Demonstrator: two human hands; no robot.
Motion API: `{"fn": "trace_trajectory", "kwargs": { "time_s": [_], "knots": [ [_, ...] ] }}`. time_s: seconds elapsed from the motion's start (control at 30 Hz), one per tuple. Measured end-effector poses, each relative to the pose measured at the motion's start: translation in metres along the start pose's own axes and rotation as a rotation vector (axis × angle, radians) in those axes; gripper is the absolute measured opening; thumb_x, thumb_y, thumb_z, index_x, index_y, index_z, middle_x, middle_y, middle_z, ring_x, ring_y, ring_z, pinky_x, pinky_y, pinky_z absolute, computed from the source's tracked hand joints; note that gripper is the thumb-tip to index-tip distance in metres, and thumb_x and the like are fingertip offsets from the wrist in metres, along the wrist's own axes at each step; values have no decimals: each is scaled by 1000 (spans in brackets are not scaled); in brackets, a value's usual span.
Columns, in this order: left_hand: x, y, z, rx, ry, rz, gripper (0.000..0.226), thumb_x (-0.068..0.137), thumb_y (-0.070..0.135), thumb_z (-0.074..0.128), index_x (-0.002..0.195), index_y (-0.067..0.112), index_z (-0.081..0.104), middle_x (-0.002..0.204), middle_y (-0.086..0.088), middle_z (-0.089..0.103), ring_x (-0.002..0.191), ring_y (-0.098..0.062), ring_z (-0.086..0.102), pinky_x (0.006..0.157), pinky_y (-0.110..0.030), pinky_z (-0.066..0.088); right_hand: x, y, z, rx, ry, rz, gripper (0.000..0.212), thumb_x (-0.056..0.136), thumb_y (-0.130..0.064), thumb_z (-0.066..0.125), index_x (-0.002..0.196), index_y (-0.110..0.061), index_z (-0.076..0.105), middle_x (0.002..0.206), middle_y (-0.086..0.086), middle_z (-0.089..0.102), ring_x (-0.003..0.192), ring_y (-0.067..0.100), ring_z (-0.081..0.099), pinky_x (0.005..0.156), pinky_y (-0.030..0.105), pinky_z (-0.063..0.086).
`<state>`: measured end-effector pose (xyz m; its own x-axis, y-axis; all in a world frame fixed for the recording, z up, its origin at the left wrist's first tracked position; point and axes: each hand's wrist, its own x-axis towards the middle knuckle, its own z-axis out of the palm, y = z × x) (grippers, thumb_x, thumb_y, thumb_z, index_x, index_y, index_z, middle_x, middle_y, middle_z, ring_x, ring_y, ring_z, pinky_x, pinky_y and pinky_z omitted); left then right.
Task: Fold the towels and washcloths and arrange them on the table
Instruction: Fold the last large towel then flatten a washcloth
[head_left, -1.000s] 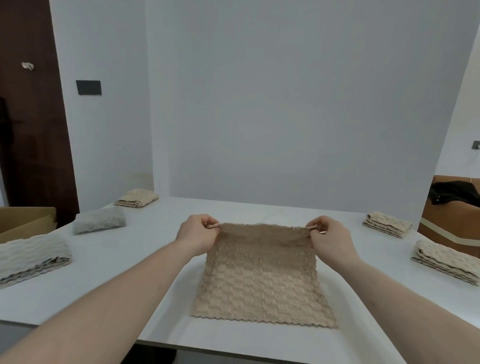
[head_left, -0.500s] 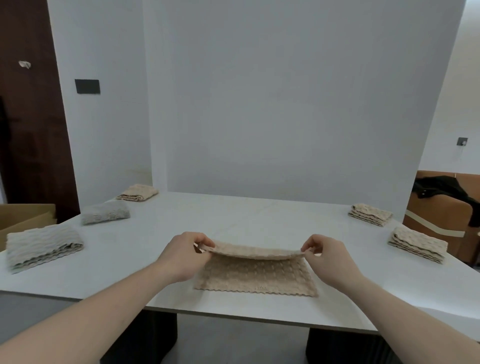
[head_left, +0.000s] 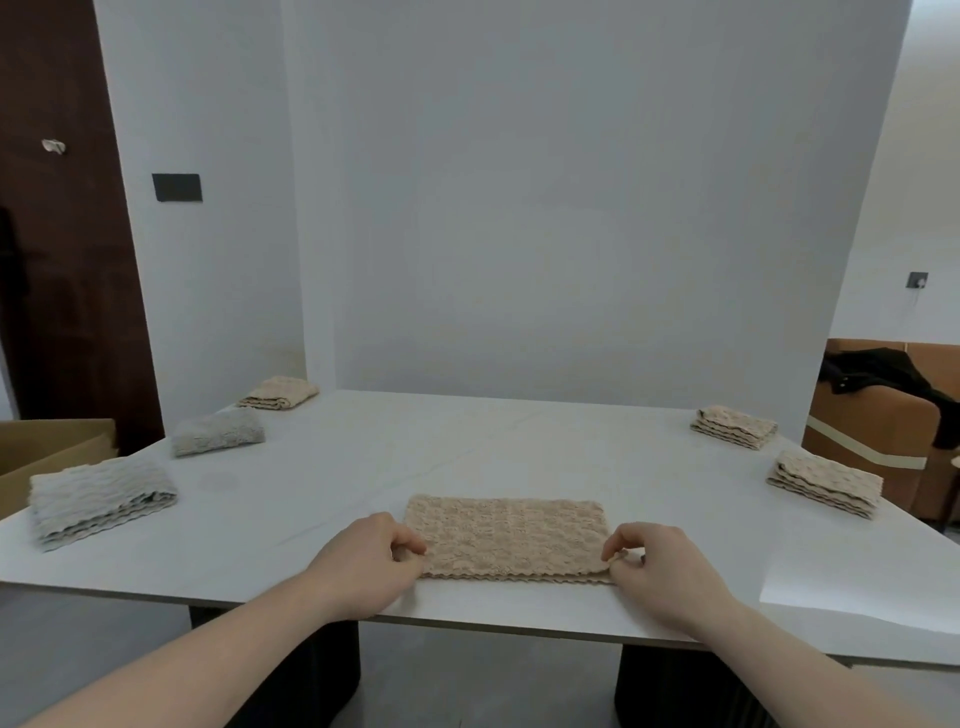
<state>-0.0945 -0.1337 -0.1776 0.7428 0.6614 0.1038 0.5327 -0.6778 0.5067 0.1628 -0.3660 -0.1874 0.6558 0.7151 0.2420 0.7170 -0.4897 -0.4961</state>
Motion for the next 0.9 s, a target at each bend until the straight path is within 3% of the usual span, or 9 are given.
{"fn": "trace_trajectory", "kwargs": {
  "time_s": [0.07, 0.13, 0.2, 0.23, 0.4, 0.5, 0.6, 0.7, 0.9],
  "knots": [
    [0, 1, 1, 15, -23, -14, 31, 88, 43, 54, 112, 40, 73, 103, 22, 58, 92, 1, 59, 88, -21, 48, -2, 1, 4, 2, -1, -2, 18, 78, -21, 57, 75, -33, 70, 90, -18, 72, 88, 1, 63, 81, 25, 51],
    [0, 2, 0, 47, -31, -21, 25, 83, 47, 48, 94, 49, 71, 95, 19, 57, 83, -2, 56, 91, -30, 52, -4, 3, 7, 33, 3, 3, 15, 79, -23, 59, 75, -32, 70, 92, -21, 71, 93, 0, 63, 81, 21, 49],
    [0, 5, -2, 90, -9, -39, 26, 80, 50, 43, 74, 38, 64, 90, 17, 54, 76, -7, 53, 87, -36, 55, -2, 5, 8, 45, 3, 5, 10, 79, -30, 61, 74, -31, 70, 93, -20, 70, 94, 0, 63, 85, 25, 51],
    [1, 8, -3, 96, 24, -43, 32, 82, 51, 44, 75, 32, 68, 92, 17, 53, 80, -7, 55, 85, -36, 53, 0, 6, 8, 44, 5, 5, 11, 80, -34, 61, 74, -31, 69, 94, -19, 70, 94, 0, 63, 86, 28, 52],
    [11, 40, 1, 57, 177, 88, 27, 90, 52, 47, 100, 40, 69, 112, 23, 47, 112, -8, 47, 102, -33, 41, 17, -4, 10, 87, 92, 12, 19, 91, -41, 54, 84, -31, 69, 107, -16, 66, 103, 8, 60, 90, 33, 49],
    [22, 62, 18, 77, 73, 162, 45, 92, 54, 45, 132, 40, 59, 141, 19, 41, 134, -10, 37, 116, -36, 30, 29, -9, 18, 69, 83, 3, 31, 98, -43, 52, 122, -32, 66, 135, -10, 58, 127, 14, 53, 104, 32, 42],
    [35, 78, 42, 161, -55, 182, 62, 95, 59, 37, 154, 40, 36, 166, 11, 19, 153, -17, 14, 126, -43, 13, 34, -8, 32, -65, -41, 11, 60, 100, -54, 42, 155, -29, 38, 162, -8, 34, 150, 16, 31, 123, 35, 23],
    [46, 85, 64, 231, -178, 151, 71, 96, 66, 29, 161, 40, 14, 170, 10, -2, 157, -19, -7, 127, -48, -5, 34, -3, 44, -194, -122, 35, 67, 101, -60, 28, 162, -32, 20, 169, -12, 16, 157, 16, 13, 128, 46, 8],
    [69, 79, 85, 343, -216, 130, 78, 93, 74, 20, 161, 41, 2, 170, 9, -8, 157, -20, -13, 125, -53, -11, 49, 2, 41, -301, -175, 49, 71, 101, -63, 22, 164, -32, 10, 171, -12, 10, 158, 17, 7, 126, 55, -2]
  ]
}}
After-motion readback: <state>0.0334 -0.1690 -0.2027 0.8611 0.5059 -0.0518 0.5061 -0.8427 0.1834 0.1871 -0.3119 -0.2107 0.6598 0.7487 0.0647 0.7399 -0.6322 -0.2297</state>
